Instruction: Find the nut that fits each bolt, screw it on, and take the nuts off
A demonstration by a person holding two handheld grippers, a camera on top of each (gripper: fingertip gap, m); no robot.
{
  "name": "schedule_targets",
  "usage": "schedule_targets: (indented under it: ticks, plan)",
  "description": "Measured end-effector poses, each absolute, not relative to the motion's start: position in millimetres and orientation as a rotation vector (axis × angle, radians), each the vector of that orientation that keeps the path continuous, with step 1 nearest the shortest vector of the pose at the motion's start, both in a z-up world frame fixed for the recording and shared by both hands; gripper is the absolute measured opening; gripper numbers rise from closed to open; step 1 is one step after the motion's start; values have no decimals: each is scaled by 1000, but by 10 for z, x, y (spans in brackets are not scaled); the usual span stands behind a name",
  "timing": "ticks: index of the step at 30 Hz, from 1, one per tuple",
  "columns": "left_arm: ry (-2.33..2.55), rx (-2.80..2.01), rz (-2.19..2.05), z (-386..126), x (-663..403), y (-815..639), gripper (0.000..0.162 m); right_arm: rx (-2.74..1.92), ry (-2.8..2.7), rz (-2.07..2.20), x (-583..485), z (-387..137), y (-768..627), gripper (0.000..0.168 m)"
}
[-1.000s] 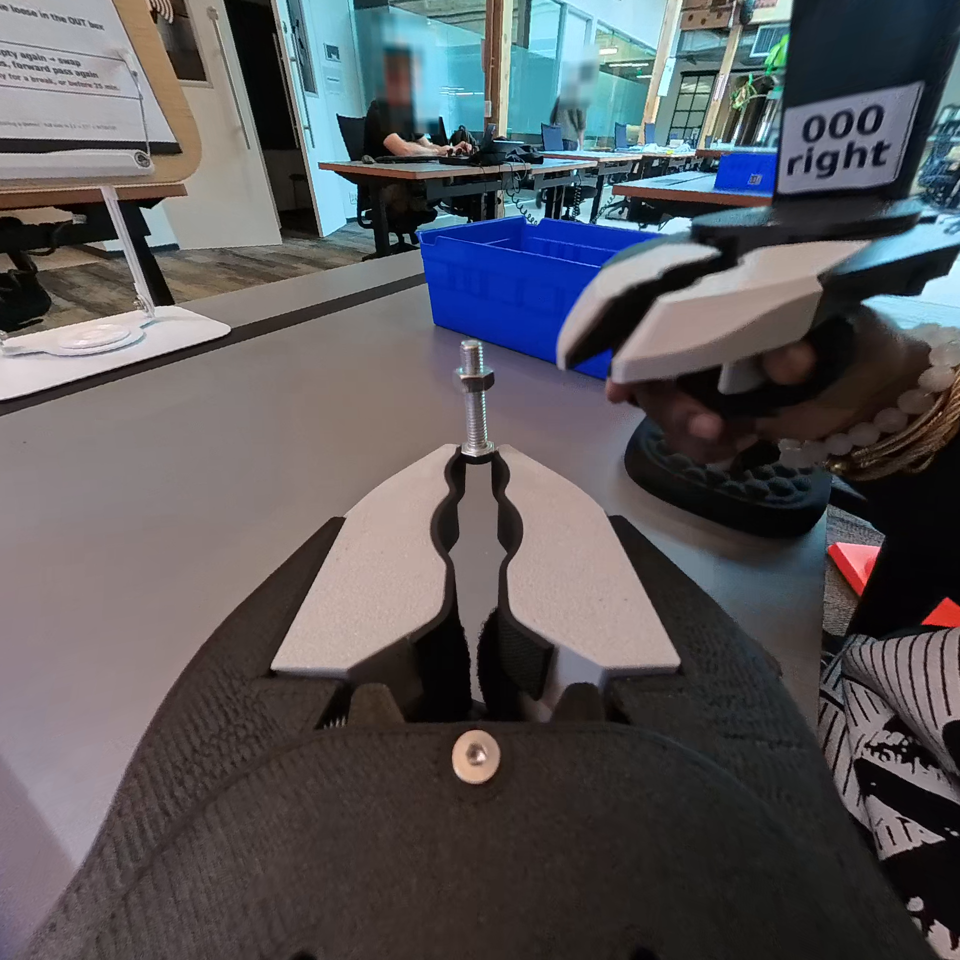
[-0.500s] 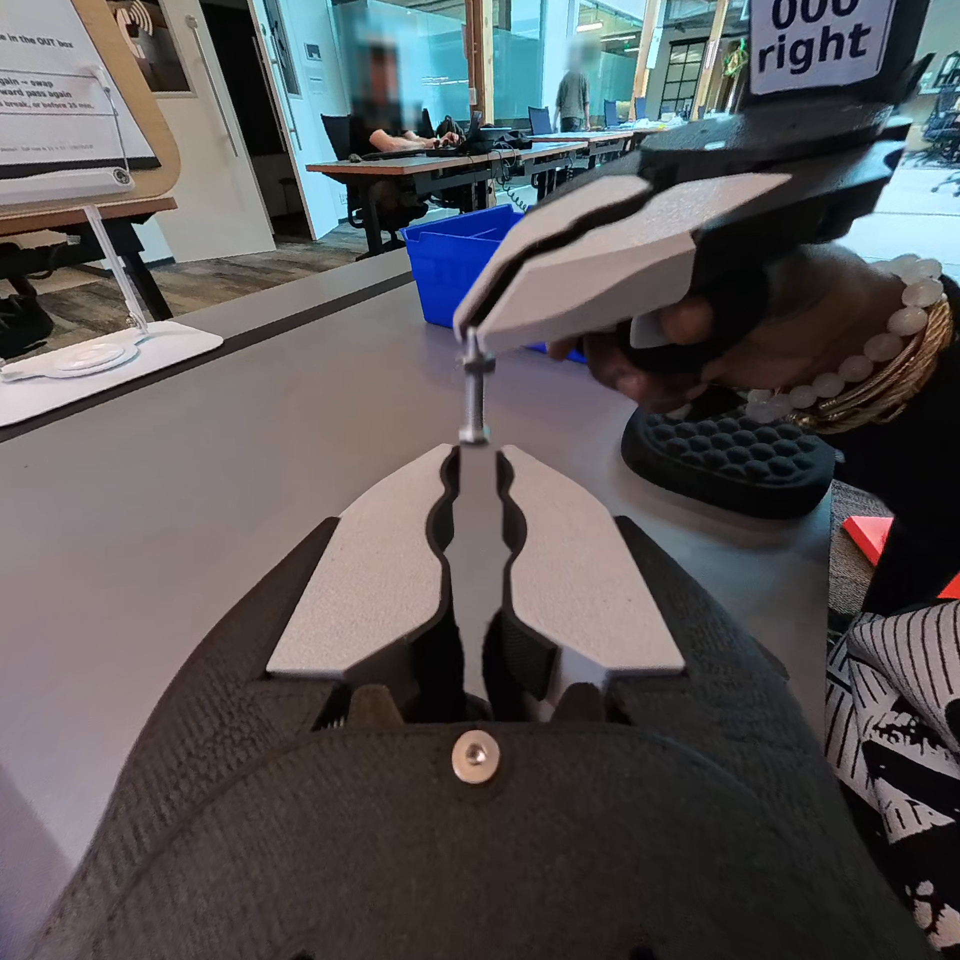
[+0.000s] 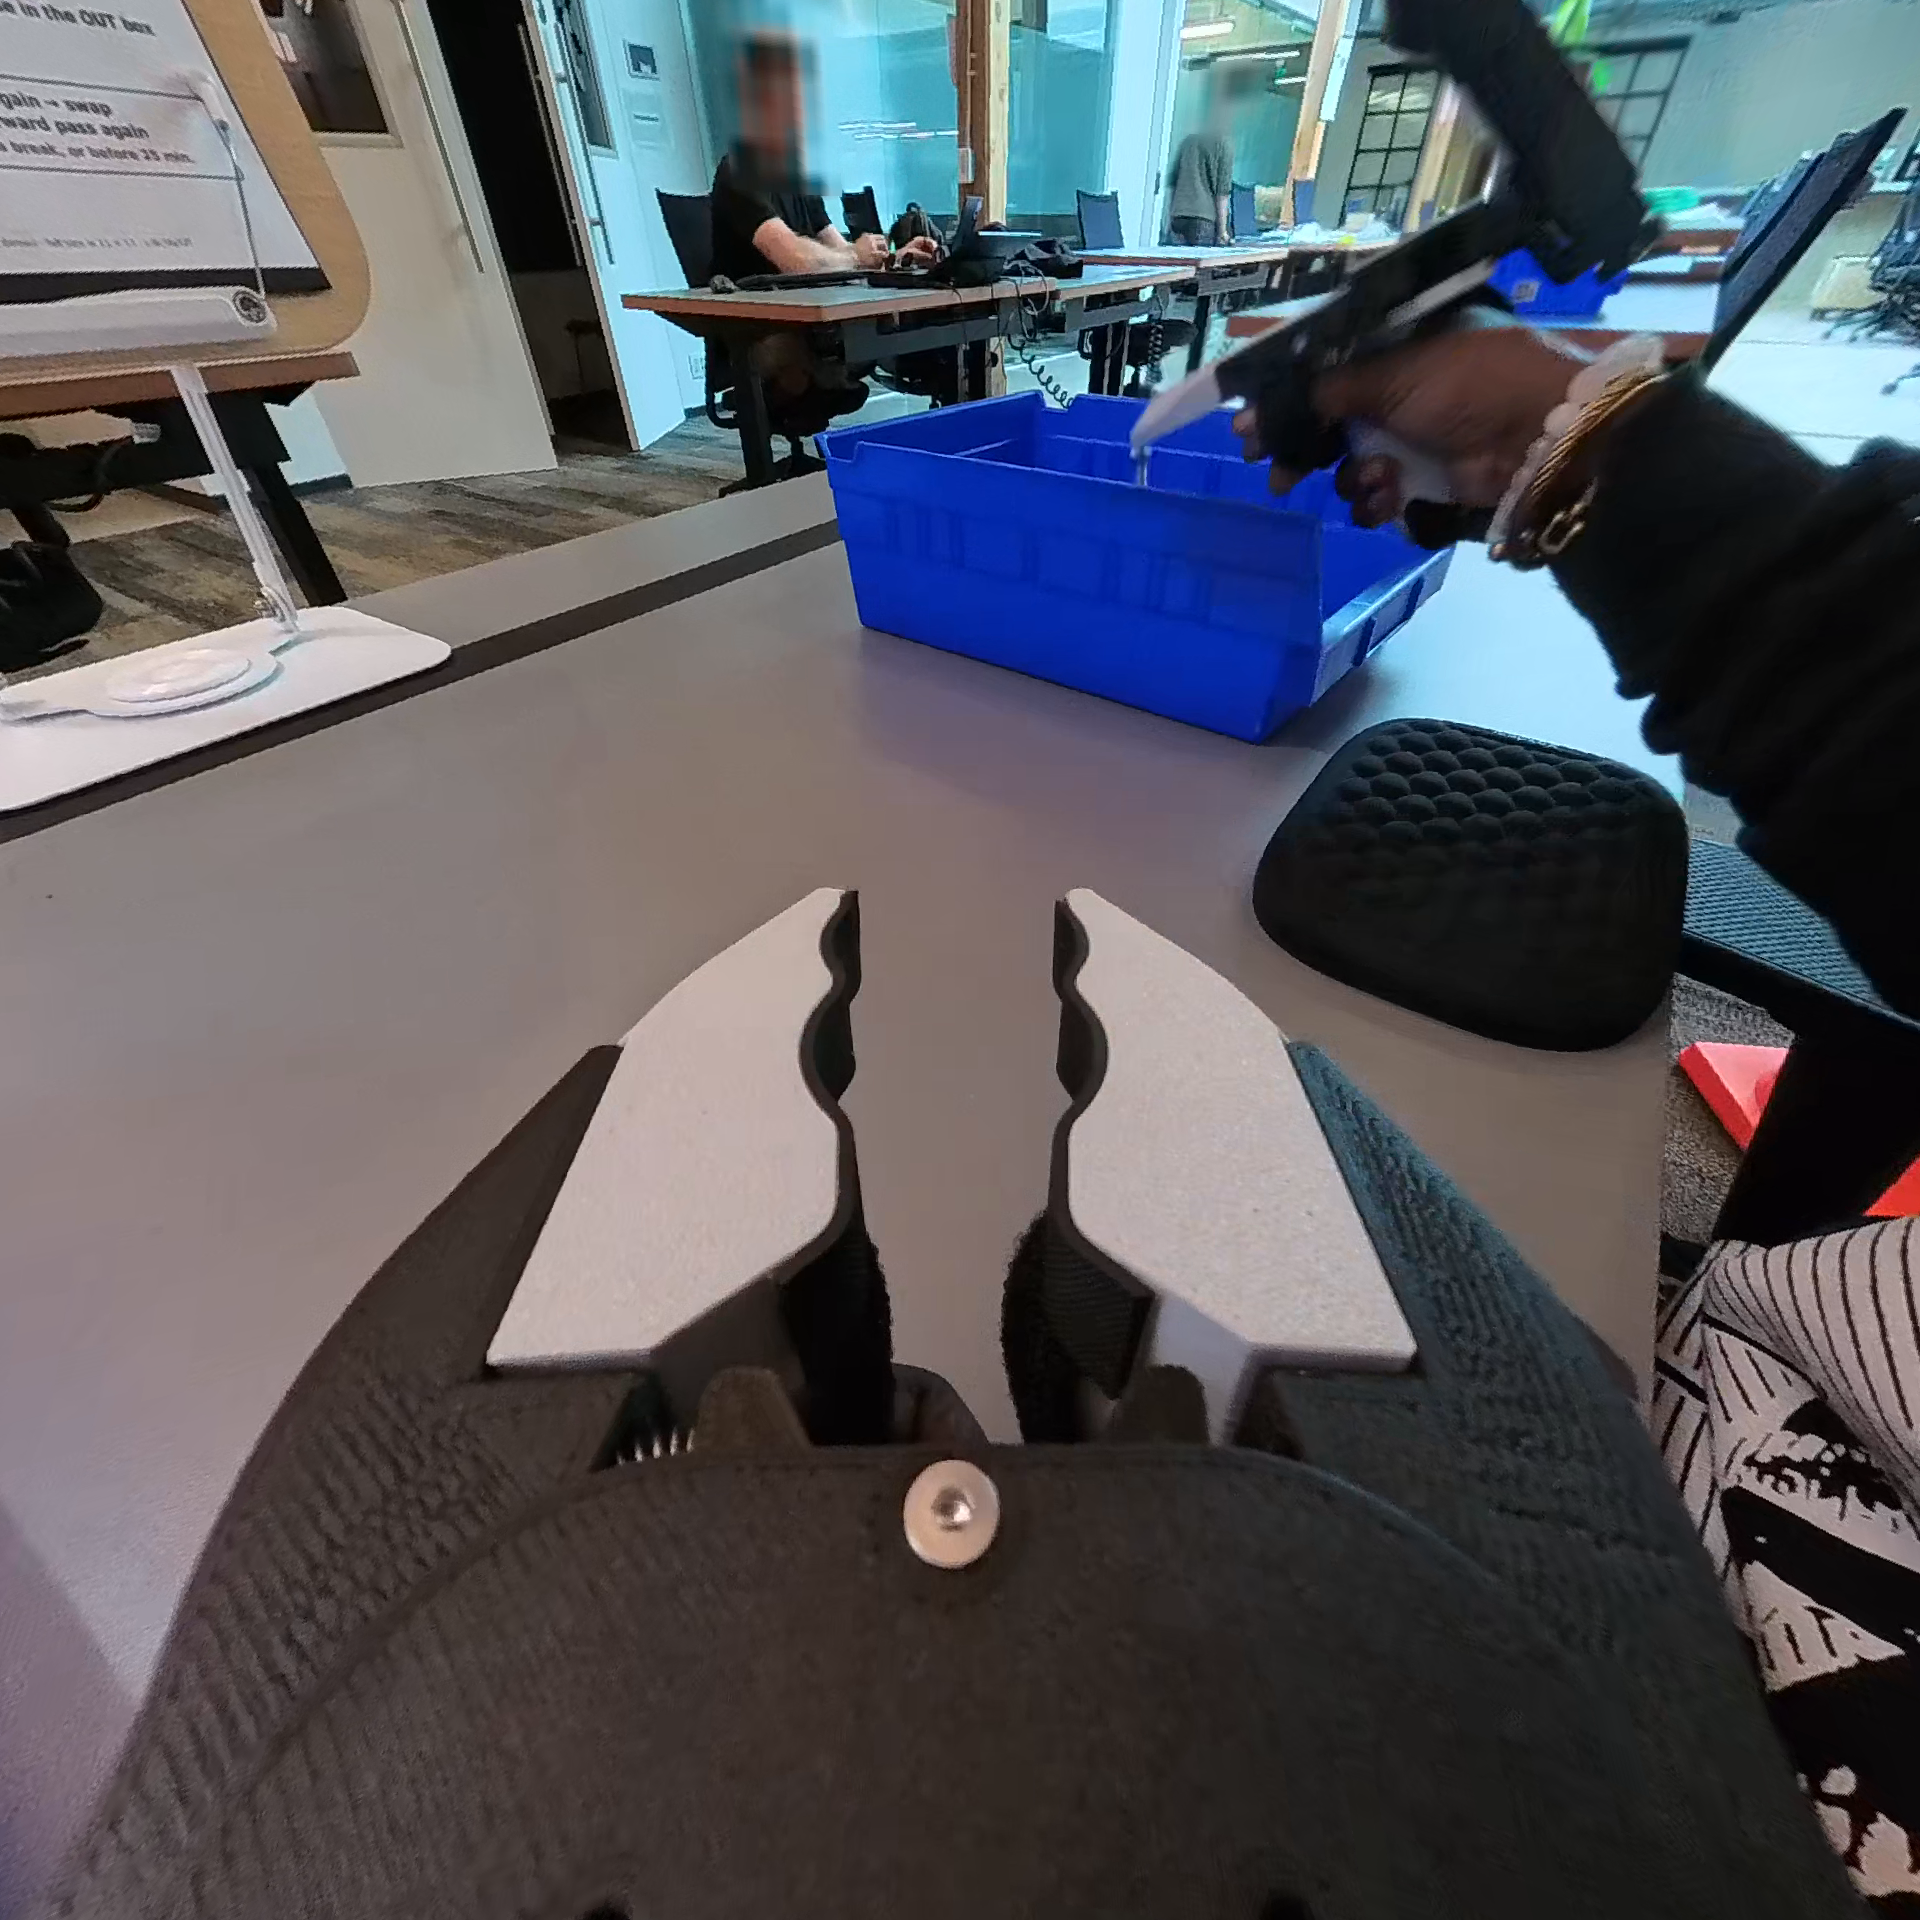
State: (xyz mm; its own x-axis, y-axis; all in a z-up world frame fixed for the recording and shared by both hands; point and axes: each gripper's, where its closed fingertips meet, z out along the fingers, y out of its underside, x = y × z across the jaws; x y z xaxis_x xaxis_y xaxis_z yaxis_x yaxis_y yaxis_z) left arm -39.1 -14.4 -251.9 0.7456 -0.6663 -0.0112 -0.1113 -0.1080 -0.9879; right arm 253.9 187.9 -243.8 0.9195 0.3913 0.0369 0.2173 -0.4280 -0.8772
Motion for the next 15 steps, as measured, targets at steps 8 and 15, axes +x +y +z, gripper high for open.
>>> schedule_targets:
  ticks: [8, 15]
  plan:
    - [622, -1647, -530, -2526, -399, -128, 35, -2265, -377, 90, 2846, -2966, 2120, 6]
    - [625, -1647, -524, -2529, -392, -128, 35, -2359, -424, 38, 2908, -3110, 2084, 6]
